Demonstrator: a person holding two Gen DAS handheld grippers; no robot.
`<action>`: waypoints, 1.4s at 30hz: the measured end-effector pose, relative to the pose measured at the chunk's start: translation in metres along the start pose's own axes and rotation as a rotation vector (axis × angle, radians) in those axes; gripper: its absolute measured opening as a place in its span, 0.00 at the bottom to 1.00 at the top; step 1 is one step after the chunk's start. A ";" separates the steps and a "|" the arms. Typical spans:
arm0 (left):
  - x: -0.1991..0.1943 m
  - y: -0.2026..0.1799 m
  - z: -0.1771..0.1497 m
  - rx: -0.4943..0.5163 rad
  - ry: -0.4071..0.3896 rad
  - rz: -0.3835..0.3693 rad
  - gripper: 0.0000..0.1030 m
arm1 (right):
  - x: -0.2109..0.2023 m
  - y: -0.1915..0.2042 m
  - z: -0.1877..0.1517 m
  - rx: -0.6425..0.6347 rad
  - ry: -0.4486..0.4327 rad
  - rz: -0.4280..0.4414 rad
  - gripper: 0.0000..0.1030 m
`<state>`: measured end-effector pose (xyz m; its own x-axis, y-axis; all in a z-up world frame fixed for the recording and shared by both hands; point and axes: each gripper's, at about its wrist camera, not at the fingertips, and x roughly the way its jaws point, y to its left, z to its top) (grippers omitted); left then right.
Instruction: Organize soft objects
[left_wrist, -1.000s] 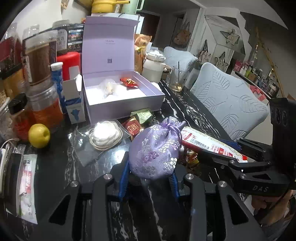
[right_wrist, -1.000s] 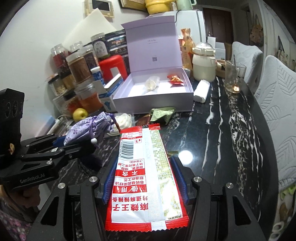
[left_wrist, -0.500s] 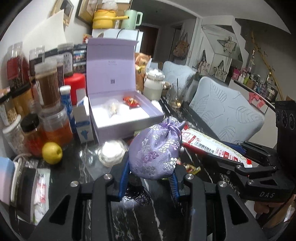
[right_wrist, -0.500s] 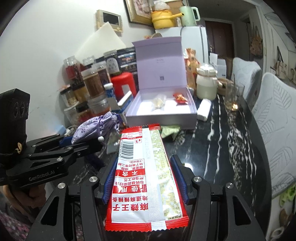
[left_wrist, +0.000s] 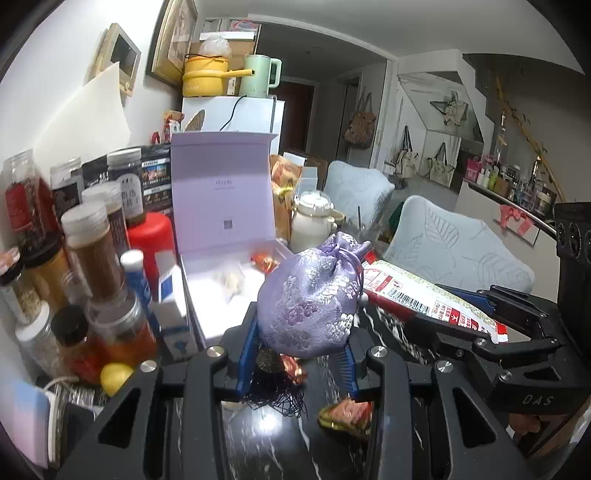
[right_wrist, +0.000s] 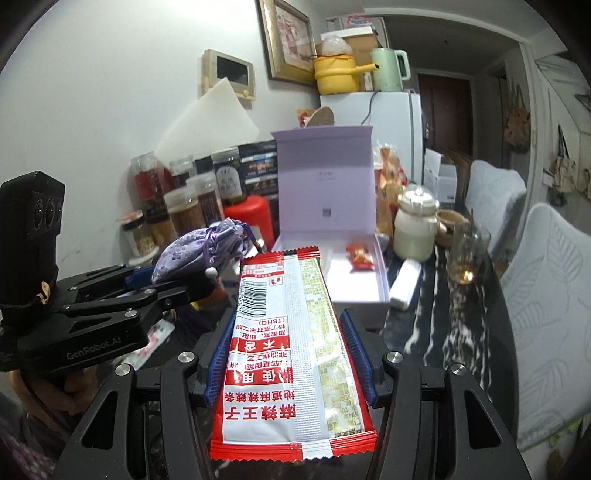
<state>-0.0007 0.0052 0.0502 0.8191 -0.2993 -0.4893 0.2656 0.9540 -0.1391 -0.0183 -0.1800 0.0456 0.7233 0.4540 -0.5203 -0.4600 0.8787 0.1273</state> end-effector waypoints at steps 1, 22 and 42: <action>0.003 0.001 0.005 -0.002 -0.004 -0.003 0.36 | 0.001 -0.001 0.004 -0.004 -0.004 0.000 0.54; 0.080 0.036 0.072 -0.005 -0.033 0.021 0.36 | 0.068 -0.039 0.072 -0.044 -0.034 -0.003 0.54; 0.175 0.086 0.115 -0.031 -0.036 0.126 0.36 | 0.172 -0.087 0.124 -0.039 -0.033 -0.013 0.54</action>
<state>0.2239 0.0331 0.0515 0.8628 -0.1774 -0.4733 0.1446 0.9839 -0.1051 0.2104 -0.1596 0.0499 0.7457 0.4478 -0.4934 -0.4696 0.8785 0.0876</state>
